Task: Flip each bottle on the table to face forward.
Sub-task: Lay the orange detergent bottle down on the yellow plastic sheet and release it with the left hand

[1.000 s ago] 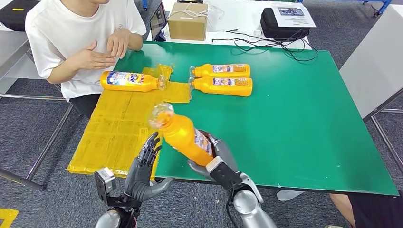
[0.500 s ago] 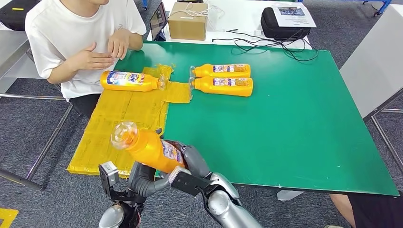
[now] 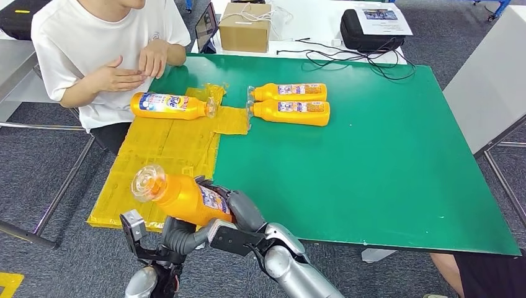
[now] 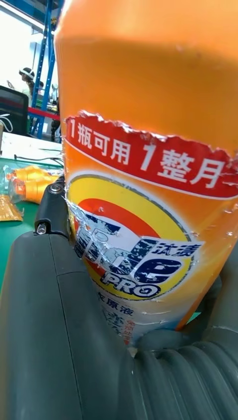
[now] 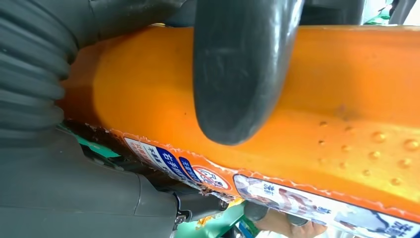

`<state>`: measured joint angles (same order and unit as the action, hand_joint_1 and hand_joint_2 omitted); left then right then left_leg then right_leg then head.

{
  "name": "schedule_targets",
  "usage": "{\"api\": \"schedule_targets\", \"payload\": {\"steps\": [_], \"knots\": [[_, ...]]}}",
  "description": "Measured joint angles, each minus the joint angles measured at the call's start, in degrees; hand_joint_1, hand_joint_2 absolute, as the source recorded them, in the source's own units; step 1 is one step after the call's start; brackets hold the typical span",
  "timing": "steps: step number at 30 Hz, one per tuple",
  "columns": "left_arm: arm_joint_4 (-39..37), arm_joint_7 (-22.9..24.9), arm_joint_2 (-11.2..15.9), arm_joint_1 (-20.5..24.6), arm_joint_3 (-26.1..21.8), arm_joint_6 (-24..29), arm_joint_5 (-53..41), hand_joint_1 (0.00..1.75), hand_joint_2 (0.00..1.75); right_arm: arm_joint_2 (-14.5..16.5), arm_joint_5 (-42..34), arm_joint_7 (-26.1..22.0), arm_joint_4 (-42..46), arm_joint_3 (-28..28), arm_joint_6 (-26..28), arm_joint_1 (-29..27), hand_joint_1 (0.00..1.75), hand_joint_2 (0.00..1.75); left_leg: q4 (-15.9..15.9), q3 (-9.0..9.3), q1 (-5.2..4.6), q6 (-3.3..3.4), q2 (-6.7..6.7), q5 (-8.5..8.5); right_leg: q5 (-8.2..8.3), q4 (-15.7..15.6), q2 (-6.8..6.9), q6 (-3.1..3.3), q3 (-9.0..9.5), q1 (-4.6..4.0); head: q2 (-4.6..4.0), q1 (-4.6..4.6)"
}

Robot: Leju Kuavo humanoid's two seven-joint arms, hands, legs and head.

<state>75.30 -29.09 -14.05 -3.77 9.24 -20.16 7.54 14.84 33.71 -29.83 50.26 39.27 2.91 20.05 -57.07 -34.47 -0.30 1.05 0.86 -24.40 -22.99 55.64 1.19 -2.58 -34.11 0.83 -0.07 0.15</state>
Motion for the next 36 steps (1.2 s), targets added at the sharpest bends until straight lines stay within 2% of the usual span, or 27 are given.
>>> {"api": "schedule_targets", "payload": {"steps": [1,3,4,5,7,15,21,23,28,31,36], "knots": [[-0.1,-0.1,0.0,0.0,0.0,0.0,-0.1,1.75,1.75,0.0,0.0,0.0,-0.1,0.1,0.0,0.1,1.4,1.75,0.0,0.0,0.0,0.0,0.0,0.0,0.0,0.0,0.0,0.0,0.0,0.0,0.0,0.0],[-0.1,-0.3,0.0,0.1,-0.1,0.0,-0.4,1.75,1.75,0.0,0.0,0.0,-0.4,0.3,0.0,0.2,0.53,1.75,0.0,0.0,0.0,0.0,0.0,0.0,0.0,0.0,0.0,0.0,-0.01,0.0,0.0,0.01],[-0.2,-0.4,0.0,0.1,-0.2,0.1,-0.7,1.75,1.75,0.0,0.0,0.0,-0.5,0.4,0.0,0.3,0.1,1.31,0.0,0.0,0.0,0.0,0.0,0.0,0.0,0.0,0.0,0.0,-0.01,0.0,0.0,0.01],[-0.2,-0.6,0.1,0.2,-0.2,0.1,-1.0,1.75,1.75,0.0,0.0,0.0,-0.5,0.5,-0.1,0.4,0.0,0.87,0.0,0.0,0.0,0.0,0.0,0.0,0.0,0.0,0.0,0.0,-0.01,0.0,0.0,0.0],[-0.3,-0.9,0.2,0.3,-0.4,-0.1,-1.2,1.75,1.75,0.0,-0.1,0.0,-0.7,0.9,-0.1,0.5,0.0,0.0,0.0,0.0,0.0,0.0,0.0,0.0,0.0,0.0,0.0,0.0,-0.02,0.0,0.0,0.0],[0.7,-1.7,0.3,0.3,-1.2,-5.4,3.6,1.75,1.75,-0.3,-0.8,-3.0,1.6,1.3,2.9,-1.5,0.0,0.0,0.0,0.0,0.0,0.0,0.01,0.0,0.0,0.0,-0.01,0.0,-0.04,0.0,0.0,0.01],[3.2,-0.2,0.3,1.0,0.1,-2.0,0.5,1.75,1.75,-1.3,-1.1,-3.9,5.6,1.3,4.5,-4.6,0.0,0.0,0.0,-0.04,-0.01,0.0,0.01,-0.01,0.0,0.0,-0.02,0.0,-0.06,0.01,0.0,0.01],[3.4,0.0,0.3,1.3,0.4,0.6,-1.8,1.75,1.75,-1.6,-1.0,-3.9,6.2,1.2,5.0,-5.0,0.0,0.0,0.0,-0.03,-0.01,0.0,0.03,-0.01,0.0,0.0,-0.01,0.0,-0.06,0.01,0.0,0.01],[1.8,1.1,1.1,4.0,0.5,15.1,-17.2,1.75,1.75,-1.9,-0.8,-3.4,7.2,0.2,7.2,-6.4,0.0,0.0,0.0,-0.03,0.0,0.0,-0.02,0.01,0.01,0.0,0.0,0.01,-0.04,0.0,0.0,0.01],[-0.3,1.5,1.8,6.7,0.3,18.4,-21.6,1.75,1.75,-2.2,-1.6,-3.8,7.4,-0.8,8.2,-7.0,0.0,0.0,0.0,-0.02,0.0,0.0,0.02,0.02,0.03,0.0,-0.02,0.01,-0.05,0.0,0.0,0.02],[-5.7,3.4,3.4,14.1,-1.6,22.5,-25.5,1.75,1.75,-2.3,-3.4,-6.8,7.5,-2.1,8.0,-7.4,0.0,0.0,0.0,-0.03,0.01,-0.01,-0.03,0.09,0.04,0.0,0.01,0.0,-0.02,-0.01,0.0,0.01]]}}
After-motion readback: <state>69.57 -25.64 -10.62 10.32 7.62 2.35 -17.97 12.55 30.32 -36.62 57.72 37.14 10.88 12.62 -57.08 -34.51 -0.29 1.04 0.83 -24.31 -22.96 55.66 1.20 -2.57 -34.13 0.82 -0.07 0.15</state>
